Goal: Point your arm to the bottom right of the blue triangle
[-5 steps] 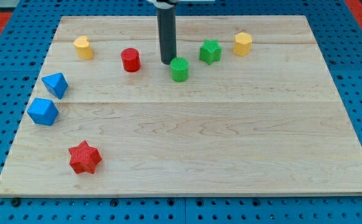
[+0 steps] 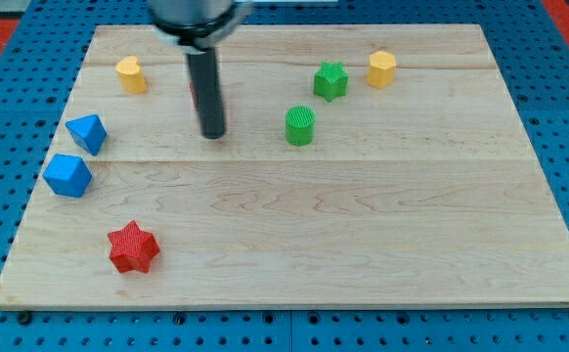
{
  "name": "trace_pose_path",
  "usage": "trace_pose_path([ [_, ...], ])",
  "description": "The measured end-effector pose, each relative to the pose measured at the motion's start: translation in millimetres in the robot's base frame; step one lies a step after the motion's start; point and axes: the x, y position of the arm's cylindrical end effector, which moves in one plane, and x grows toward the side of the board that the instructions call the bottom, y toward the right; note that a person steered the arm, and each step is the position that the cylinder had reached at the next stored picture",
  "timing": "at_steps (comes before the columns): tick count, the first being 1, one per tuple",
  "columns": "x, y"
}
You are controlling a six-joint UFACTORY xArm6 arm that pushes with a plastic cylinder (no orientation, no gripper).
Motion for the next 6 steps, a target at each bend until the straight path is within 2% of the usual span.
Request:
trace_pose_path([
  [1,2.2,-67.4],
  [4,31.3,-80.3],
  [6,32.7,-148.1],
])
